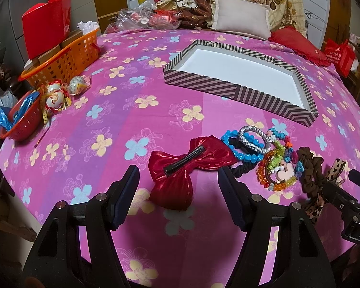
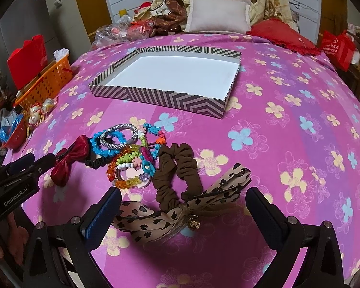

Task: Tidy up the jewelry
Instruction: 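Move both grippers toward the red bow and leopard bow on the bedspread, then grasp the red bow clip with the left gripper while the right grasps the leopard bow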

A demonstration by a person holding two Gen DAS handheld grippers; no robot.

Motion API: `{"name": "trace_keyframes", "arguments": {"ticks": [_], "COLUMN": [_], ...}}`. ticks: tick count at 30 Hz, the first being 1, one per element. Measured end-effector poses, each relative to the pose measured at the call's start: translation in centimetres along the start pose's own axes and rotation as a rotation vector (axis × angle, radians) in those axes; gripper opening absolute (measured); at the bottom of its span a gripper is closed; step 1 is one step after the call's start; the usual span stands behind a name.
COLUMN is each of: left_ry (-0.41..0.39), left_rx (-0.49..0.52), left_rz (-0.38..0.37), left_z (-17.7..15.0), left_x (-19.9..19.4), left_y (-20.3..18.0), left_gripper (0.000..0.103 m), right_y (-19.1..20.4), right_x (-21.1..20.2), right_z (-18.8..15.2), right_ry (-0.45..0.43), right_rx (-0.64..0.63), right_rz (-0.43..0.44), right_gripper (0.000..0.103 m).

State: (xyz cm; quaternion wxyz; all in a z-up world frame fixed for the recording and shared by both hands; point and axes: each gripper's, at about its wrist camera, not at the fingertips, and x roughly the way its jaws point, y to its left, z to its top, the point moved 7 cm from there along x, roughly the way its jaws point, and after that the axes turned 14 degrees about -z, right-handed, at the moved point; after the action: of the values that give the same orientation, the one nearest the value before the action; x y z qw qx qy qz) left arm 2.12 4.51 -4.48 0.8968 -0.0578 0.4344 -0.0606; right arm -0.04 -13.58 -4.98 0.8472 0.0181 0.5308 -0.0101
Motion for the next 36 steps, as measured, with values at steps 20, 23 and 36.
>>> {"name": "trace_keyframes", "arguments": {"ticks": [20,23,36], "left_ry": [0.036,0.05,0.076], "left_rx": [0.008,0.021,0.035], "left_rz": [-0.122,-0.136,-0.135], "left_z": [-1.2,-1.0,-0.3], "left_x": [-0.2,0.4,3.0], "left_y": [3.7,3.1,1.9], "left_gripper": [0.068,0.068,0.068], "right_y": [-5.0,-5.2,-5.0], "right_x": [1.0,1.2,1.4], "right_z": [-0.8,-1.1,-1.9], "right_ry": [0.04,0.044,0.077], "right_rx": [0.06,0.052,0.047], "right_rz": [0.019,0.023,0.064], "right_gripper": [0.103,0.103,0.103]}}
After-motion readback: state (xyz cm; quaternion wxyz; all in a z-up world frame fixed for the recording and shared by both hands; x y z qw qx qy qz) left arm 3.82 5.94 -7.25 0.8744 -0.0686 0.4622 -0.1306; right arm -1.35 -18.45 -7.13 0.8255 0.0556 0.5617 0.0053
